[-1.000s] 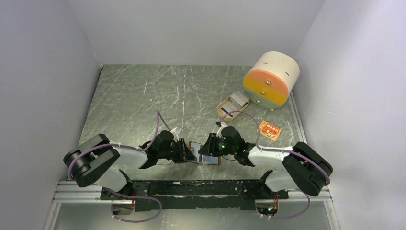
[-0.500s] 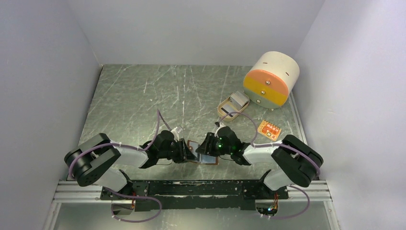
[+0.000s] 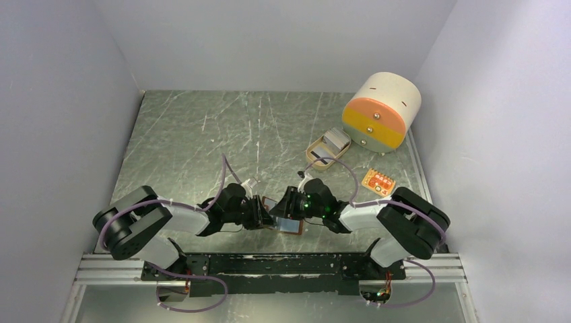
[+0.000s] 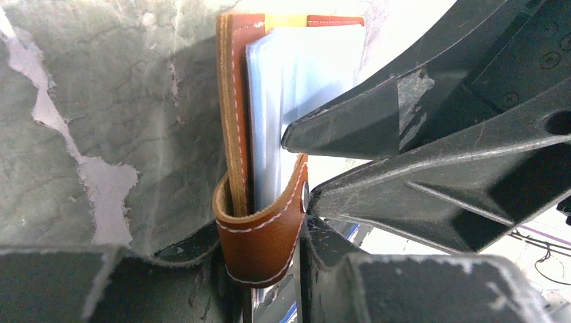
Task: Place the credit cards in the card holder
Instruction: Adjust the credit card in the card holder, then close the card holder at the center of the board.
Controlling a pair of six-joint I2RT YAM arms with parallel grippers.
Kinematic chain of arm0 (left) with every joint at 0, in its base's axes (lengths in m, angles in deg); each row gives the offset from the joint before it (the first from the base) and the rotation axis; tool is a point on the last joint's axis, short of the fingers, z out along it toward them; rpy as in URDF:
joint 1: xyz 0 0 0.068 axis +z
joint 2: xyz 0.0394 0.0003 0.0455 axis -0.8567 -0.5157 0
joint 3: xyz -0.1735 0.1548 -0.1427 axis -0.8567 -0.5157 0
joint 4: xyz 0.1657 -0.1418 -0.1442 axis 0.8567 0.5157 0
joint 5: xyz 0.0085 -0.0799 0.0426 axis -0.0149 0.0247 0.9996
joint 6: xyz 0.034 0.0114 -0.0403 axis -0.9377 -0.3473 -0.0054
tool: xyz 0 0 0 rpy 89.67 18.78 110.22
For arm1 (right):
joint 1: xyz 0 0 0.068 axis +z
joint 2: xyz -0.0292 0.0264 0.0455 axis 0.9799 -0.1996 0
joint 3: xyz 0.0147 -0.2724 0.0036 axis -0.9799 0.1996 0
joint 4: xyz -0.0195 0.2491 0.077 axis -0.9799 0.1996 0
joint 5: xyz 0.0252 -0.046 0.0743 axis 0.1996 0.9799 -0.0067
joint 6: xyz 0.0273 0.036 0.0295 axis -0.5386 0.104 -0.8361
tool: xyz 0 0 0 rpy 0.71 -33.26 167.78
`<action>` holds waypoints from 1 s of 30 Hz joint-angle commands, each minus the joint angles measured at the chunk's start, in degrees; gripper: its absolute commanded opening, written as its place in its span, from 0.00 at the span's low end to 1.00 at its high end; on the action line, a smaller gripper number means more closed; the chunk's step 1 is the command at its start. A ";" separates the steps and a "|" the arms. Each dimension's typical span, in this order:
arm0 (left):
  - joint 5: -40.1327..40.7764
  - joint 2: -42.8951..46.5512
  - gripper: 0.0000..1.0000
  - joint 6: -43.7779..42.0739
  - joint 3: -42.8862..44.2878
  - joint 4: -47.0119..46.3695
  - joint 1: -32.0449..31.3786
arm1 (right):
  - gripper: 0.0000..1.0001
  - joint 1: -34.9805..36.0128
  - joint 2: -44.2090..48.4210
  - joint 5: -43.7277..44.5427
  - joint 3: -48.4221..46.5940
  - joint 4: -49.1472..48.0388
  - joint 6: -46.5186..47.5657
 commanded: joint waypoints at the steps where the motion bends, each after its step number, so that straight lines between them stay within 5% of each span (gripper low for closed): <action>1: 0.28 0.87 0.31 -0.72 1.19 0.07 -0.27 | 0.42 0.44 -0.88 -1.08 0.06 -2.48 -0.05; 12: 5.15 9.81 0.38 -1.96 1.39 10.56 -0.18 | 0.44 0.41 15.10 8.43 -0.44 19.88 3.60; 16: 5.71 10.01 0.30 -2.19 1.50 11.80 -0.18 | 0.45 0.20 20.24 11.32 0.00 26.06 3.74; 20: 5.45 10.08 0.09 -2.34 1.88 11.63 -0.18 | 0.46 -0.02 24.11 13.45 1.34 29.82 2.55; 30: -1.59 12.20 0.09 6.43 -0.32 0.92 0.42 | 0.62 -1.35 36.68 17.64 8.32 32.45 -8.42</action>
